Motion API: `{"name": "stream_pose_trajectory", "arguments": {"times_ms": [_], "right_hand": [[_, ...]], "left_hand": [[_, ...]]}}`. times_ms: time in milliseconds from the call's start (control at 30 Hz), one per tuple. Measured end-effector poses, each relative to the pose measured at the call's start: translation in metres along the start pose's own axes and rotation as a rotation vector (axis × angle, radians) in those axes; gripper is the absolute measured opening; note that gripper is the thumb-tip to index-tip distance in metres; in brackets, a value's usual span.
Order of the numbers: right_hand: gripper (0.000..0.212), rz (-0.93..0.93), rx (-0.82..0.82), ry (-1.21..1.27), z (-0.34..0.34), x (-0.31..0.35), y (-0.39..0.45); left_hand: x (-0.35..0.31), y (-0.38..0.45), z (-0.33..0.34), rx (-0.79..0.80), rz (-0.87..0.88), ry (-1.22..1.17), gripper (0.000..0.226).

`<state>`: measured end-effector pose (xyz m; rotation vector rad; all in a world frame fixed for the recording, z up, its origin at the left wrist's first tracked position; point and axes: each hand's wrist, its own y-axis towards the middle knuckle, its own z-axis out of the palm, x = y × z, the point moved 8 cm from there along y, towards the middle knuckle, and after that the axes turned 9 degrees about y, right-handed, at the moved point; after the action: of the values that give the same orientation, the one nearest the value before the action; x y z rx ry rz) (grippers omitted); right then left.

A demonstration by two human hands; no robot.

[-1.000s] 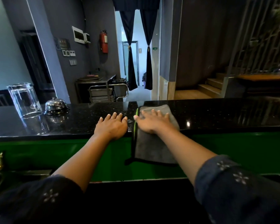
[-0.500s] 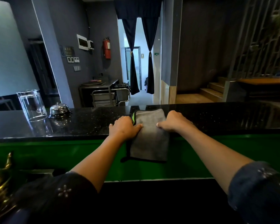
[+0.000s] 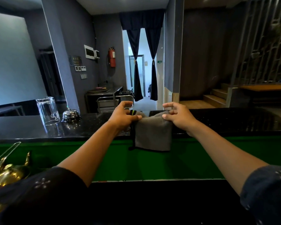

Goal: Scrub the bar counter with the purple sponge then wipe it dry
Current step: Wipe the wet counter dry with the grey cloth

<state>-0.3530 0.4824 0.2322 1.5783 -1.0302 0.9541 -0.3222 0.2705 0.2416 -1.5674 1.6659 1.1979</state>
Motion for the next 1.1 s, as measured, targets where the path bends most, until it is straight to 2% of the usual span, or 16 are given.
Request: {"name": "stream_pose_trajectory", "arguments": {"times_ms": [100, 167, 333, 467, 600, 733, 1000, 1100], "right_hand": [[0.027, -0.051, 0.022, 0.070, -0.011, 0.022, -0.005], [0.028, -0.061, 0.044, 0.075, -0.019, 0.036, -0.008], [0.037, -0.095, 0.049, -0.019, -0.031, 0.067, -0.017], [0.025, -0.143, 0.044, -0.136, -0.030, 0.086, -0.023], [0.012, -0.194, 0.036, -0.241, -0.036, 0.101, -0.028], [0.013, -0.177, 0.070, -0.182, -0.039, 0.104, -0.033], [0.016, -0.091, 0.009, 0.339, -0.026, 0.092, -0.042], [0.025, -0.073, 0.030, 0.546, -0.015, 0.087, -0.047]], "left_hand": [[-0.030, -0.013, -0.013, 0.071, 0.102, 0.164, 0.062], [-0.049, -0.021, -0.024, 0.060, 0.163, 0.286, 0.058], [-0.087, -0.035, -0.041, -0.092, 0.323, 0.540, 0.029], [-0.102, -0.041, -0.042, -0.202, 0.352, 0.619, 0.022], [-0.104, -0.043, -0.042, -0.238, 0.306, 0.587, 0.023], [-0.101, -0.046, -0.036, -0.170, 0.238, 0.305, 0.024], [-0.116, -0.061, -0.028, -0.350, 0.339, 0.135, 0.017], [-0.118, -0.066, -0.030, -0.414, 0.358, 0.128, 0.013]]}}
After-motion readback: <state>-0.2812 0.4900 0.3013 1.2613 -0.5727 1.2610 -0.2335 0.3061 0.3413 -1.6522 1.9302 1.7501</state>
